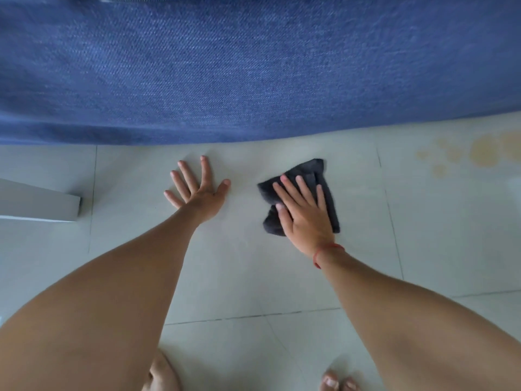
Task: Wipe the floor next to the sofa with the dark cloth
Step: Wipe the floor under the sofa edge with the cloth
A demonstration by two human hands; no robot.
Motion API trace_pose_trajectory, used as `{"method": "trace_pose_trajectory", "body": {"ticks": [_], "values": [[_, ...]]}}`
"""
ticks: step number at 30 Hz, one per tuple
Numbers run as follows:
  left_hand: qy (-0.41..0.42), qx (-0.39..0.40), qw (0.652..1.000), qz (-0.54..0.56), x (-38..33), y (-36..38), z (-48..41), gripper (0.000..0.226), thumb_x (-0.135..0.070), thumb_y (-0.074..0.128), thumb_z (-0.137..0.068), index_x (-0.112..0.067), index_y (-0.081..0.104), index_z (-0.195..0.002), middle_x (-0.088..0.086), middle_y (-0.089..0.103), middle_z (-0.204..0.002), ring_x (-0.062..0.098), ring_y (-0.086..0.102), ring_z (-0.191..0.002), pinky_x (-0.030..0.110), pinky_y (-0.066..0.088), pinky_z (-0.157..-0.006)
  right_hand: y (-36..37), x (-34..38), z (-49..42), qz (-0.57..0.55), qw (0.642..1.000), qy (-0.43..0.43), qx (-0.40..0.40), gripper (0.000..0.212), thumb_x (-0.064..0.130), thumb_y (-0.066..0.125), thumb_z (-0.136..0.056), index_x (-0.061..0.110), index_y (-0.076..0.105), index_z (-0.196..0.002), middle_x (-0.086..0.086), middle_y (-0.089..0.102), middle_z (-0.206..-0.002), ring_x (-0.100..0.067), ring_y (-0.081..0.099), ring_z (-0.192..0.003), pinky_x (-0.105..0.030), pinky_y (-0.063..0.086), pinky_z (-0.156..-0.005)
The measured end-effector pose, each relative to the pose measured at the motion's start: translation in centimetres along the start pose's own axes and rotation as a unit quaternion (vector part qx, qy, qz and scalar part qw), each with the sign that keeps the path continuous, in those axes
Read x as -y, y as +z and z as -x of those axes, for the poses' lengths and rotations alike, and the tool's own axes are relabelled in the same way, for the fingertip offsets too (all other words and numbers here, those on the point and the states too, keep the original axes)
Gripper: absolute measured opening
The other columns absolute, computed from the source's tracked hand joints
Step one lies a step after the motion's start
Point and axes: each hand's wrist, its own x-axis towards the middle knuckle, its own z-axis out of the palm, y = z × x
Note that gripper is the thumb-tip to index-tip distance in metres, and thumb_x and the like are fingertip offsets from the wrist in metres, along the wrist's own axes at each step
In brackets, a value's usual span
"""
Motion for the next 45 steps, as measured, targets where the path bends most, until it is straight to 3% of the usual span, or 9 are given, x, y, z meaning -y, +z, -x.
{"method": "trace_pose_trajectory", "body": {"ticks": [4,10,15,21,26,29,37,40,45], "values": [[0.0,-0.005,1.0,-0.001,-0.1,0.0,0.0,0.073,-0.065,0.022,-0.093,-0.044,-0.021,-0.148,0.004,-0.036,-0.155,0.027,-0.032,-0.143,0.056,-0.015,-0.114,-2.2,-6.3,0.1,0.009,0.991,0.13,-0.009,0.055,0.045,0.019,-0.095,0.033,0.032,-0.147,0.014,0.026,-0.157,-0.015,0.019,-0.147,-0.049,0.008,-0.118],[0.004,-0.001,1.0,-0.005,-0.1,0.1,-0.1,0.072,-0.064,0.022,-0.093,-0.044,-0.023,-0.146,0.004,-0.039,-0.154,0.026,-0.034,-0.142,0.055,-0.017,-0.112,-1.8,-2.5,-6.2,-0.036,0.949,0.306,-0.07,0.05,0.041,0.025,-0.1,0.035,0.021,-0.15,0.011,0.011,-0.161,-0.023,0.001,-0.15,-0.062,-0.002,-0.114],[-0.001,0.002,1.0,-0.011,0.0,0.2,-0.3,0.072,-0.064,0.02,-0.094,-0.044,-0.025,-0.146,0.003,-0.04,-0.153,0.026,-0.035,-0.142,0.056,-0.017,-0.113,-0.4,3.2,-8.4,-0.038,0.976,0.207,-0.045,0.05,0.04,0.028,-0.099,0.036,0.025,-0.149,0.01,0.015,-0.161,-0.027,0.004,-0.15,-0.064,-0.005,-0.112],[-0.003,0.006,1.0,0.011,-0.1,-0.2,-0.3,0.071,-0.061,0.023,-0.094,-0.044,-0.023,-0.147,0.001,-0.038,-0.154,0.024,-0.034,-0.143,0.055,-0.017,-0.113,1.5,6.5,-3.7,-0.014,0.998,0.06,-0.02,0.049,0.041,0.031,-0.095,0.033,0.042,-0.142,0.009,0.037,-0.153,-0.026,0.027,-0.145,-0.062,0.011,-0.113],[0.085,-0.098,0.992,-0.004,3.4,1.0,1.8,0.066,-0.054,0.024,-0.098,-0.039,-0.012,-0.152,0.002,-0.024,-0.16,0.022,-0.022,-0.148,0.053,-0.013,-0.116,0.8,2.2,0.3,0.019,0.999,-0.025,-0.009,0.047,0.037,0.035,-0.095,0.031,0.044,-0.141,0.01,0.04,-0.151,-0.02,0.034,-0.142,-0.048,0.014,-0.115],[0.038,-0.151,0.988,-0.015,6.8,1.2,2.2,0.066,-0.06,0.021,-0.096,-0.041,-0.008,-0.152,0.003,-0.022,-0.161,0.025,-0.021,-0.148,0.059,-0.011,-0.115,-0.4,-0.1,0.0,0.028,0.999,0.024,0.006,0.051,0.042,0.025,-0.096,0.033,0.035,-0.145,0.012,0.03,-0.156,-0.017,0.024,-0.146,-0.046,0.008,-0.117],[-0.012,-0.109,0.994,0.001,8.3,1.0,0.8,0.07,-0.07,0.02,-0.09,-0.048,-0.012,-0.148,0.001,-0.027,-0.159,0.025,-0.025,-0.147,0.058,-0.015,-0.112,0.6,5.3,-5.6,-0.037,0.967,0.248,-0.049,0.048,0.041,0.026,-0.101,0.038,0.023,-0.149,0.014,0.013,-0.161,-0.021,0.002,-0.15,-0.061,-0.002,-0.115],[0.009,-0.103,0.994,0.022,9.1,0.5,0.9,0.061,-0.058,0.021,-0.097,-0.047,-0.007,-0.15,-0.001,-0.024,-0.16,0.022,-0.022,-0.148,0.057,-0.013,-0.114,1.4,8.8,-6.8,-0.029,0.972,0.227,-0.048,0.048,0.042,0.025,-0.1,0.038,0.024,-0.148,0.014,0.014,-0.16,-0.023,0.003,-0.15,-0.064,-0.002,-0.113],[0.064,-0.179,0.981,0.02,12.6,-0.7,2.1,0.054,-0.042,0.022,-0.102,-0.039,0.007,-0.153,-0.005,0.002,-0.164,0.019,0.001,-0.151,0.053,0.005,-0.117,3.1,14.2,-7.3,-0.028,0.993,0.11,-0.02,0.048,0.042,0.028,-0.1,0.036,0.029,-0.147,0.011,0.019,-0.16,-0.027,0.005,-0.15,-0.064,-0.004,-0.112]]}}
